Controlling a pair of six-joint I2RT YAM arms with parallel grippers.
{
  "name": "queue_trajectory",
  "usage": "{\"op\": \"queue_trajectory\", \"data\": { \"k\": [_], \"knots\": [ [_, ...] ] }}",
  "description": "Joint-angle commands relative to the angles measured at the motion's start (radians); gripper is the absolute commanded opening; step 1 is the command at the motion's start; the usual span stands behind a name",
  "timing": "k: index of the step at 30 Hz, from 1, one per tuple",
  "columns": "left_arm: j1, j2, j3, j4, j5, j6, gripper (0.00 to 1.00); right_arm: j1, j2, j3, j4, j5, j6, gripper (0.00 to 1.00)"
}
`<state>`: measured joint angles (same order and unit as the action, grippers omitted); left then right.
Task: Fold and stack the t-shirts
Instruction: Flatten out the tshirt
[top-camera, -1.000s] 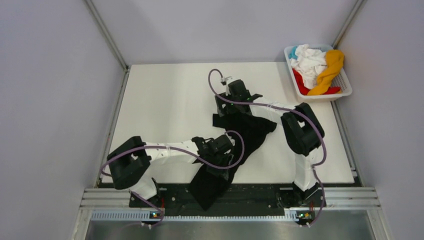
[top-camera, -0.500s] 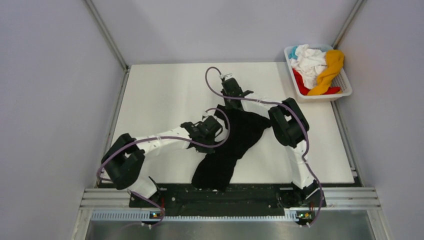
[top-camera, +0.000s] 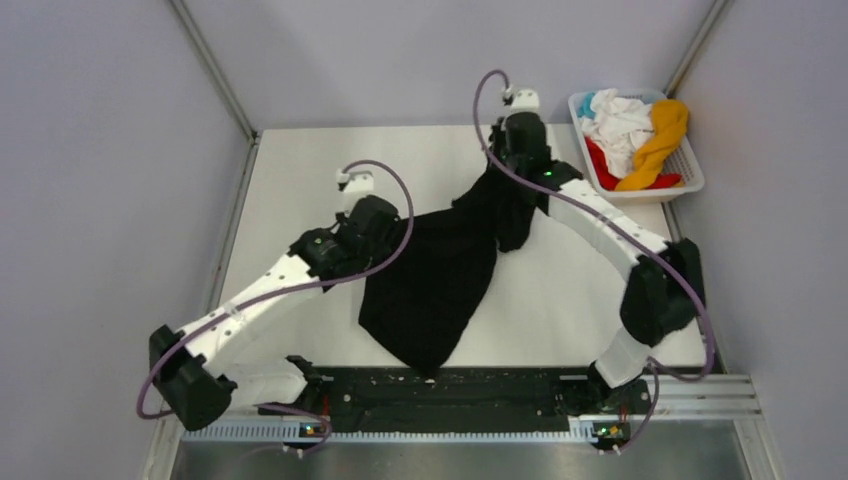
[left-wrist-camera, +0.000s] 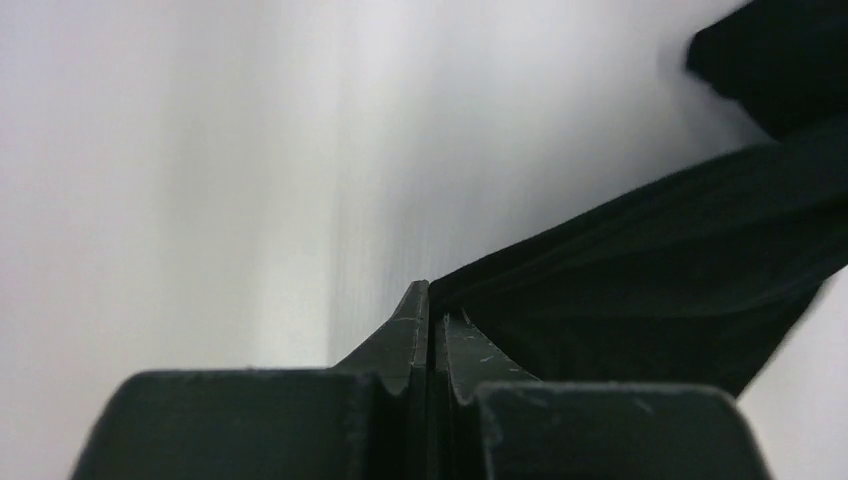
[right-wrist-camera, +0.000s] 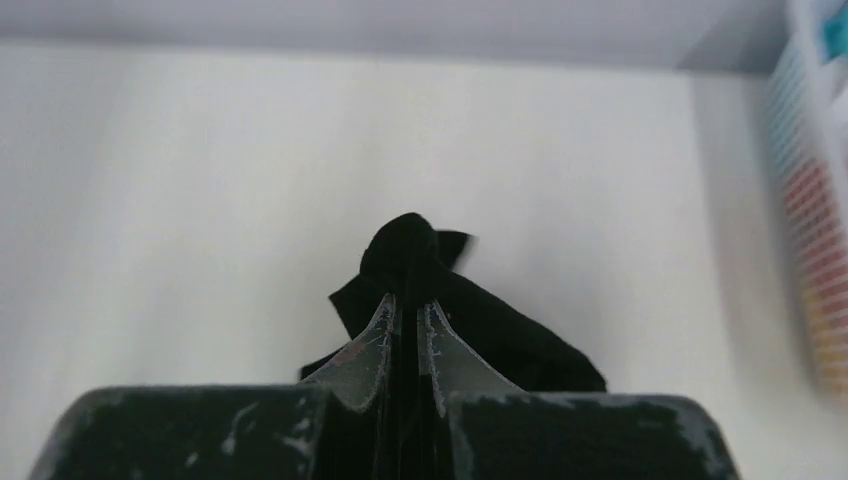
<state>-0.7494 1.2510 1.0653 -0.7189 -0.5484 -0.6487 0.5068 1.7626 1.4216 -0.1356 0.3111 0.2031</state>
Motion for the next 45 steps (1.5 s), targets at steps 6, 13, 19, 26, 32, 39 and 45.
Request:
{"op": "queue_trajectory", "data": {
  "k": [6, 13, 19, 26, 32, 39, 45],
  "knots": [
    [0.018, -0.332, 0.239, 0.208, -0.031, 0.373, 0.0, -0.017, -0.513, 0.074, 0.113, -0.122, -0.004, 0.0],
    [0.018, -0.454, 0.447, 0.167, 0.359, 0.519, 0.0, -0.016, -0.735, 0.213, 0.079, -0.347, 0.046, 0.0],
    [0.017, -0.52, 0.517, 0.149, 0.34, 0.524, 0.0, -0.016, -0.821, 0.332, -0.019, -0.403, 0.07, 0.0],
    [0.018, -0.405, 0.375, 0.162, -0.168, 0.499, 0.0, -0.016, -0.864, 0.117, -0.068, 0.044, -0.038, 0.0],
    [0.24, -0.234, 0.084, 0.267, 0.064, 0.321, 0.0, -0.049, -0.68, -0.196, -0.011, 0.369, -0.047, 0.0],
    [0.486, 0.227, 0.088, 0.319, 0.389, 0.27, 0.98, -0.171, -0.294, -0.301, 0.095, 0.159, 0.07, 0.34],
    [0.556, 0.262, 0.153, 0.233, 0.411, 0.218, 0.99, -0.159, -0.216, -0.203, -0.014, 0.09, 0.069, 0.98]
  ]
}}
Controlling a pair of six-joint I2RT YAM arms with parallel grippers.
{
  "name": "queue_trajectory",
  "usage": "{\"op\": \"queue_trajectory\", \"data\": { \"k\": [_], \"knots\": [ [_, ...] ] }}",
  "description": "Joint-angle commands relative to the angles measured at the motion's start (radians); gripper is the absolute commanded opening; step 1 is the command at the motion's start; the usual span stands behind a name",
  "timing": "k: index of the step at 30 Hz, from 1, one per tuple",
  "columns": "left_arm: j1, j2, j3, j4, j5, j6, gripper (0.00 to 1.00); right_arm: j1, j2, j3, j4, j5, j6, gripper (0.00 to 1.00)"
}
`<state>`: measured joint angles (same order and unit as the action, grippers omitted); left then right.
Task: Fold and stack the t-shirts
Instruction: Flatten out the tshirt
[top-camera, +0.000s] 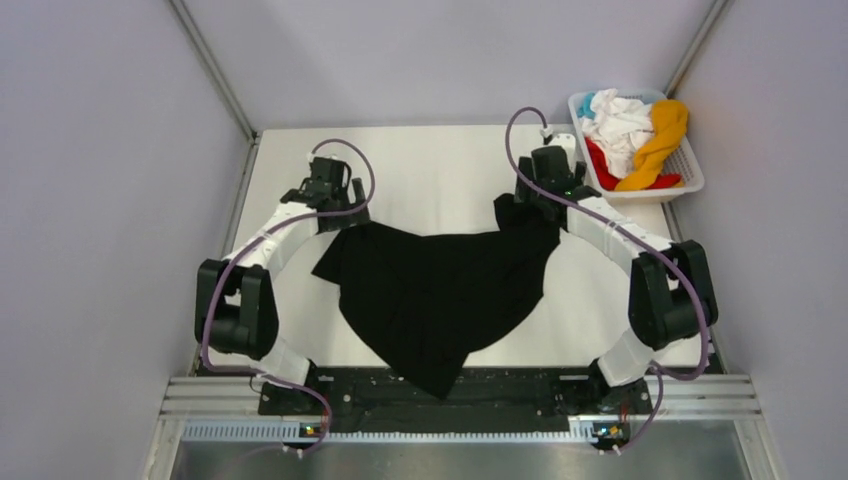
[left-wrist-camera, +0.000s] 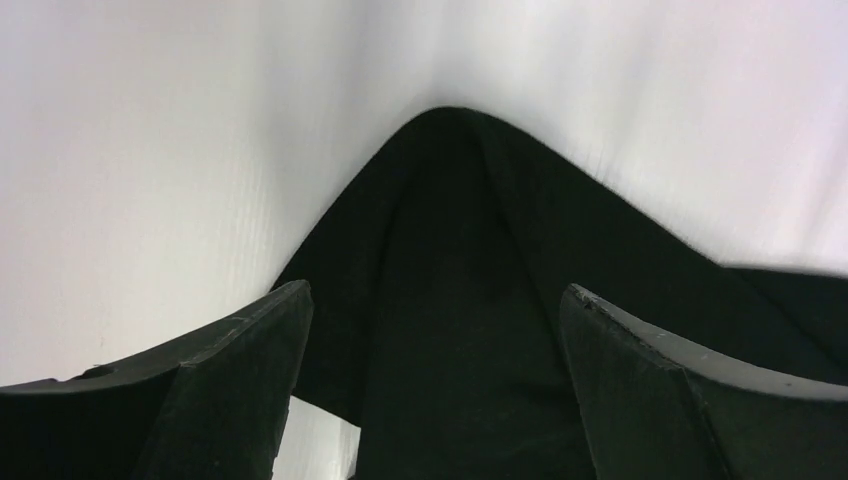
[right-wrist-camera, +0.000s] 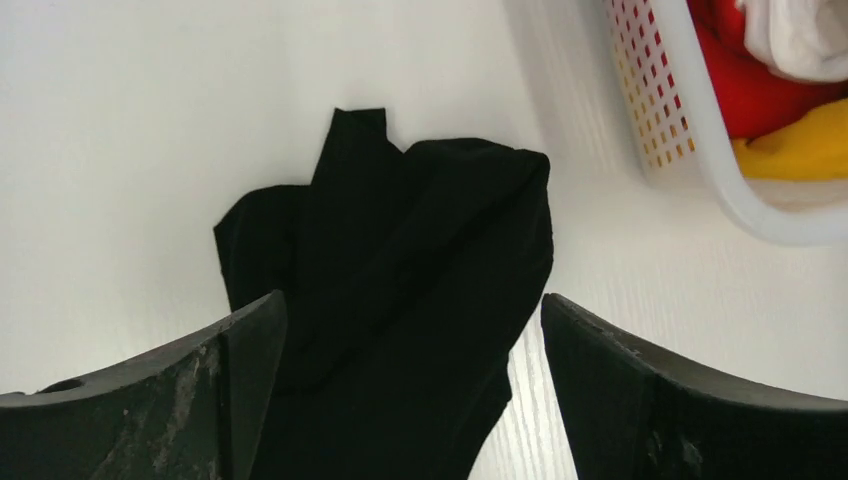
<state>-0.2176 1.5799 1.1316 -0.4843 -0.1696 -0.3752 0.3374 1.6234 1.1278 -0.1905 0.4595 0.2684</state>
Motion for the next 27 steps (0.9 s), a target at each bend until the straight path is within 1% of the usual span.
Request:
{"op": "queue_trajectory", "data": {
  "k": [1, 3, 5, 8, 10, 13, 16, 18, 20, 23, 27],
  "knots": [
    [0.026, -0.083, 0.086, -0.026, 0.005, -0.07, 0.99, 0.021, -0.114, 0.078, 0.044, -0.091, -0.005, 0.99],
    [0.03, -0.131, 0.061, -0.071, -0.049, -0.112, 0.99, 0.073, -0.171, 0.045, 0.035, -0.143, -0.042, 0.99],
    [0.038, -0.2, -0.011, -0.066, -0.064, -0.152, 0.99, 0.163, -0.223, -0.002, 0.017, -0.218, -0.086, 0.99],
    [0.078, -0.312, -0.162, -0.037, -0.054, -0.22, 0.99, 0.306, -0.274, -0.109, 0.038, -0.454, -0.06, 0.96],
    [0.122, -0.364, -0.244, -0.027, -0.043, -0.258, 0.99, 0.407, -0.276, -0.174, 0.084, -0.553, -0.027, 0.95],
    [0.179, -0.419, -0.345, 0.005, 0.001, -0.283, 0.99, 0.571, -0.224, -0.182, 0.119, -0.608, -0.038, 0.93],
    [0.211, -0.428, -0.401, 0.016, 0.021, -0.302, 0.99, 0.69, -0.109, -0.126, 0.096, -0.606, -0.004, 0.87],
    [0.263, -0.422, -0.428, 0.03, 0.036, -0.31, 0.99, 0.778, -0.031, -0.079, 0.095, -0.576, 0.021, 0.84],
    [0.294, -0.412, -0.451, 0.04, 0.059, -0.313, 0.99, 0.846, 0.06, 0.003, 0.027, -0.477, 0.076, 0.83],
    [0.329, -0.409, -0.471, 0.051, 0.087, -0.317, 0.99, 0.927, 0.191, 0.136, -0.098, -0.23, 0.186, 0.82],
    [0.347, -0.425, -0.487, 0.062, 0.095, -0.314, 0.99, 0.972, 0.313, 0.23, -0.165, -0.081, 0.3, 0.8]
  ]
}}
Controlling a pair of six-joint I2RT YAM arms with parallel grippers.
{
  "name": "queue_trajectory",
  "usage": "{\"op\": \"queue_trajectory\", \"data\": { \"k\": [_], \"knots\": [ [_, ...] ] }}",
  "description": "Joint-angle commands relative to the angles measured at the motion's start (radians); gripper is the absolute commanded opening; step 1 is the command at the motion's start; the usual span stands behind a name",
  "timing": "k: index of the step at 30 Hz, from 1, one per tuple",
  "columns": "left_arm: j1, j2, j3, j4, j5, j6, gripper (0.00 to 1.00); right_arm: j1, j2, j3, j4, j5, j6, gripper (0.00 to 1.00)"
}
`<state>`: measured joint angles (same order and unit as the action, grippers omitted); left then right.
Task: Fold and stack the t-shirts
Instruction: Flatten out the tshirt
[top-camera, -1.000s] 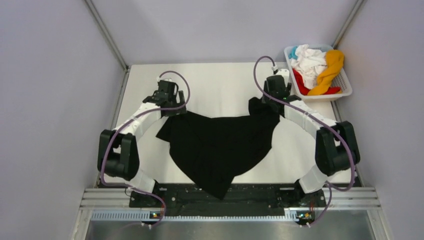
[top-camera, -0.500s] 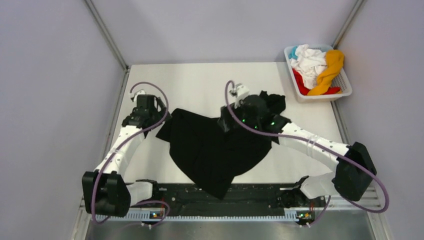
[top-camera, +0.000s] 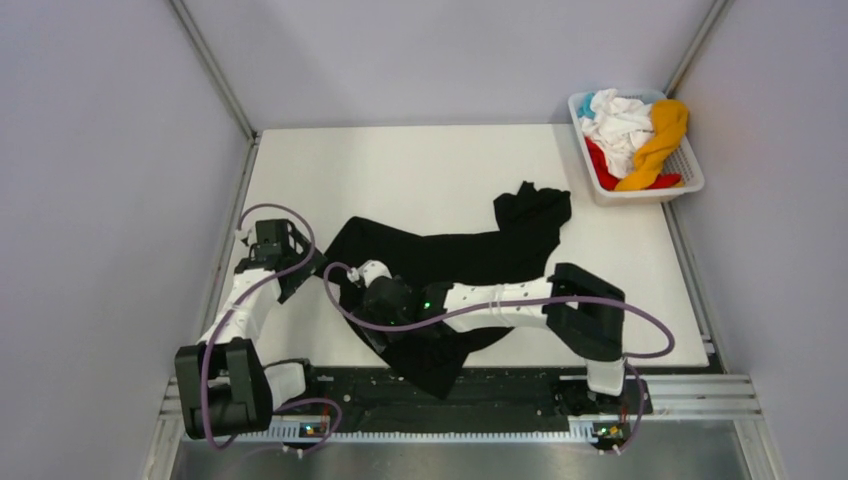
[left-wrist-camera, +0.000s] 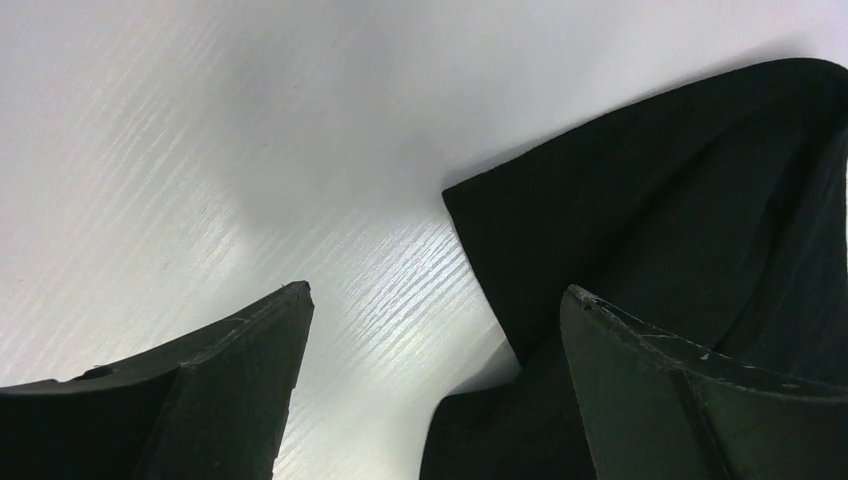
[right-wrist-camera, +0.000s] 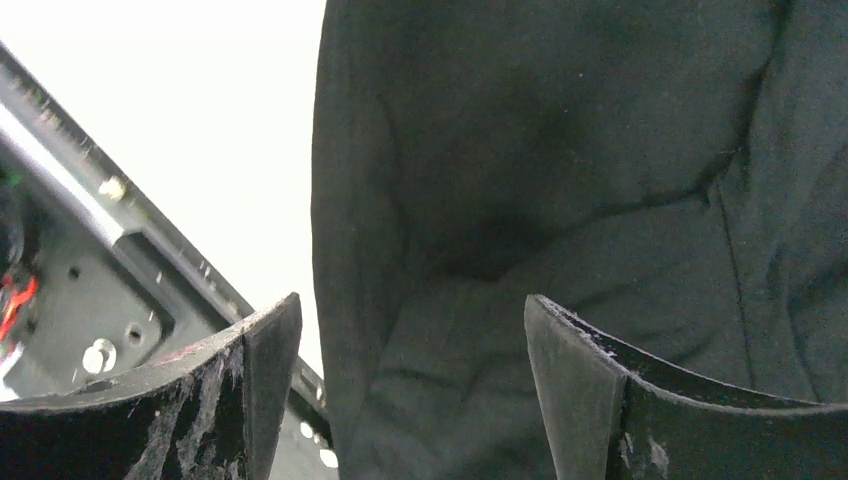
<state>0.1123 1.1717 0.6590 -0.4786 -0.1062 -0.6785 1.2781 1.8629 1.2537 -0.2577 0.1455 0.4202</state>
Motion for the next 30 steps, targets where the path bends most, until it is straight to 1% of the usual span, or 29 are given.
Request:
{"op": "queue_trajectory", "data": {
  "k": [1, 5, 10, 12, 15, 18, 22, 27, 30],
  "knots": [
    [0.019, -0.019, -0.013, 0.057, 0.034, -0.009, 0.99, 0.033, 0.094, 0.123, -0.119, 0.262, 0.165, 0.8],
    [0.025, -0.019, -0.015, 0.062, 0.038, -0.008, 0.99, 0.049, 0.149, 0.173, -0.173, 0.319, 0.187, 0.71],
    [0.033, -0.02, -0.016, 0.069, 0.043, -0.007, 0.99, 0.081, 0.185, 0.192, -0.232, 0.387, 0.216, 0.63],
    [0.035, -0.02, -0.016, 0.069, 0.046, -0.006, 0.99, 0.085, 0.191, 0.186, -0.246, 0.392, 0.232, 0.57],
    [0.039, -0.023, -0.018, 0.077, 0.056, -0.006, 0.99, 0.091, 0.17, 0.18, -0.264, 0.421, 0.254, 0.51],
    [0.041, -0.022, -0.019, 0.085, 0.067, -0.007, 0.99, 0.099, 0.128, 0.168, -0.267, 0.454, 0.257, 0.51],
    [0.041, -0.015, -0.018, 0.09, 0.075, -0.003, 0.99, 0.101, 0.069, 0.14, -0.258, 0.453, 0.251, 0.52],
    [0.041, -0.006, -0.019, 0.095, 0.079, 0.0, 0.99, 0.1, 0.013, 0.071, -0.185, 0.35, 0.229, 0.52],
    [0.041, -0.006, -0.015, 0.095, 0.08, -0.001, 0.99, 0.1, 0.022, 0.057, -0.183, 0.331, 0.229, 0.48]
  ]
}}
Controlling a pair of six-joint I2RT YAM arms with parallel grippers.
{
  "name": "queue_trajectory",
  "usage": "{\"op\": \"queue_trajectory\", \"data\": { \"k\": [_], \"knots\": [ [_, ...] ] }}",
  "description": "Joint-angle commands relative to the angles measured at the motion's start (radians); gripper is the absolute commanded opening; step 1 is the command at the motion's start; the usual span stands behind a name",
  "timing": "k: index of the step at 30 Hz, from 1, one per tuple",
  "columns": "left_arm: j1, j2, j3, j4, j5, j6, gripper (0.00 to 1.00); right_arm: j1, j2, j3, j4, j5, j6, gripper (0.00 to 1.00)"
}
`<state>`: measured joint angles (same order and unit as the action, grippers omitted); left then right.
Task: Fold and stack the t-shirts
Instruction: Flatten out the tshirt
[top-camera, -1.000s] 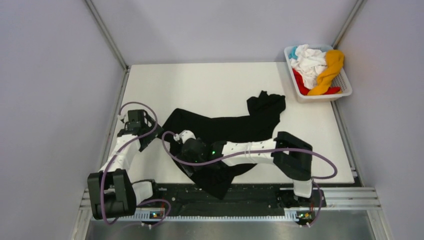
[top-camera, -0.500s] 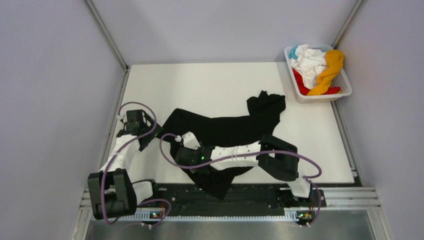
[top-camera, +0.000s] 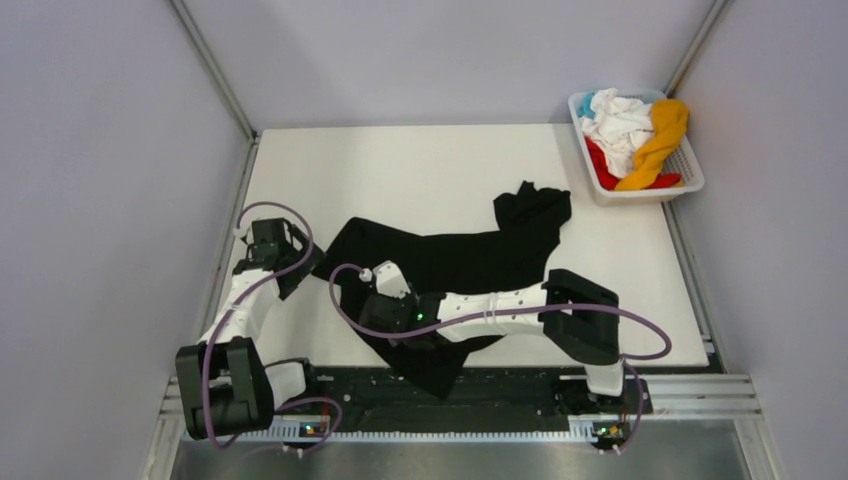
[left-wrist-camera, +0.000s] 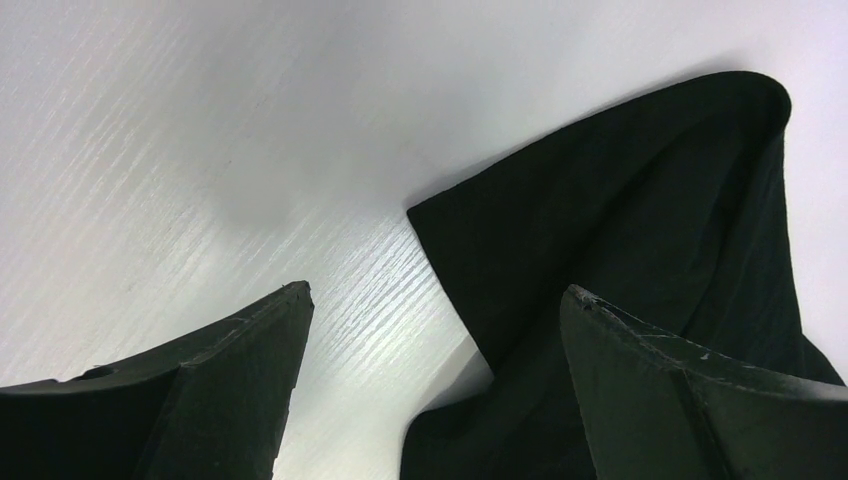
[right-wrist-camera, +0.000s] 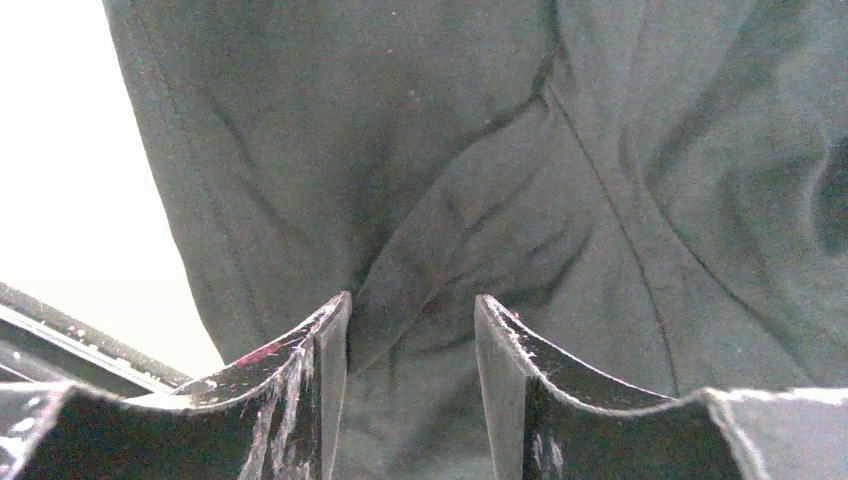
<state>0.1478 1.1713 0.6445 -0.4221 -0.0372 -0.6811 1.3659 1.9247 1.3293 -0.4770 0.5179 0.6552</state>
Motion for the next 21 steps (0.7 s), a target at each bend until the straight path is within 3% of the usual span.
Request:
{"op": "queue_trajectory", "data": {
  "k": [1, 10, 15, 17, 21],
  "knots": [
    [0.006, -0.006, 0.001, 0.039, 0.012, 0.0, 0.99, 0.013, -0.034, -0.02, 0.033, -0.047, -0.006, 0.48],
    [0.007, 0.008, 0.007, 0.044, 0.026, 0.0, 0.99, 0.013, 0.016, -0.014, 0.086, -0.087, -0.005, 0.39],
    [0.006, 0.013, 0.01, 0.039, 0.011, 0.009, 0.99, 0.013, 0.032, -0.005, 0.075, -0.021, 0.021, 0.17],
    [0.006, 0.016, 0.012, 0.04, 0.003, 0.009, 0.99, 0.013, 0.011, -0.022, 0.074, 0.008, 0.028, 0.0],
    [0.007, 0.031, 0.016, 0.046, 0.009, 0.014, 0.99, 0.012, -0.101, -0.061, 0.05, 0.061, 0.003, 0.0]
  ]
}}
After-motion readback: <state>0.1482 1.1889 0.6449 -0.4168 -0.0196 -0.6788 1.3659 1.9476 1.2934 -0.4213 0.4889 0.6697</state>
